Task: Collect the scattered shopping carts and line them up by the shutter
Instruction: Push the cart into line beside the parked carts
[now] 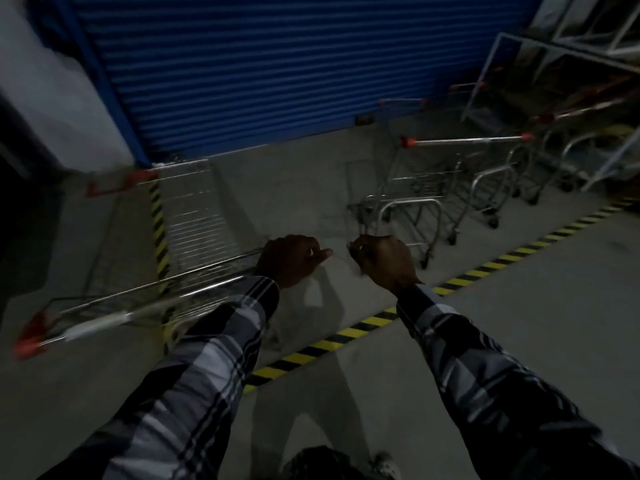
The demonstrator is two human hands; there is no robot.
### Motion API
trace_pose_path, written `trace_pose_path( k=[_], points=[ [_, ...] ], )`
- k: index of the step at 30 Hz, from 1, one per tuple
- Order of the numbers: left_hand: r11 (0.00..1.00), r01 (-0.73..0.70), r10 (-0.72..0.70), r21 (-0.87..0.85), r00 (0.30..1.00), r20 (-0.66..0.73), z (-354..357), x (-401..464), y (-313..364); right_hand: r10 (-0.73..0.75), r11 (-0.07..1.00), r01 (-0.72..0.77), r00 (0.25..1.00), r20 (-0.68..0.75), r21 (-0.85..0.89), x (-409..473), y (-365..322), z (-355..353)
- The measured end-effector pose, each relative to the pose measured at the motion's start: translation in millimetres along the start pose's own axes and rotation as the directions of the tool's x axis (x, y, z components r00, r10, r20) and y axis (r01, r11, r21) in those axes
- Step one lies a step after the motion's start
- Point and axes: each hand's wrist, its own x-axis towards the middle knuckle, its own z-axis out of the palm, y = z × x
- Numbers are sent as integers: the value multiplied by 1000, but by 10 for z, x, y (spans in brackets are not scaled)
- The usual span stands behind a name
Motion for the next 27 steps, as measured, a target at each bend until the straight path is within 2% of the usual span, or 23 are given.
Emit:
trace_pose_path(
  k=[6,11,14,20,24,27],
  points=[
    [995,-100,100,9,995,3,602,853,1300,130,991,-131,991,-24,-11,-133,1525,-660],
    [988,-153,153,8,988,16,860,1640,2050,178,984,-179,983,-50,-17,71,2481,-1104],
    [982,-187,187,18,982,-17,978,2156,2269,190,981,-193,979,-77,-30,360,2975,-1221],
    [988,-148,150,35,985,-83,1293,3458,2312,188,979,-192,980,-67,-69,1284,3904,-1240],
    [989,-148,147,5,982,-121,1483,4384,2348,185,977,-185,983,-12,-108,1992,4438,-1313],
    [987,-162,163,17,986,-45,1625,5008,2355,186,971,-183,982,5,-152,2474,4792,-1383]
  ],
)
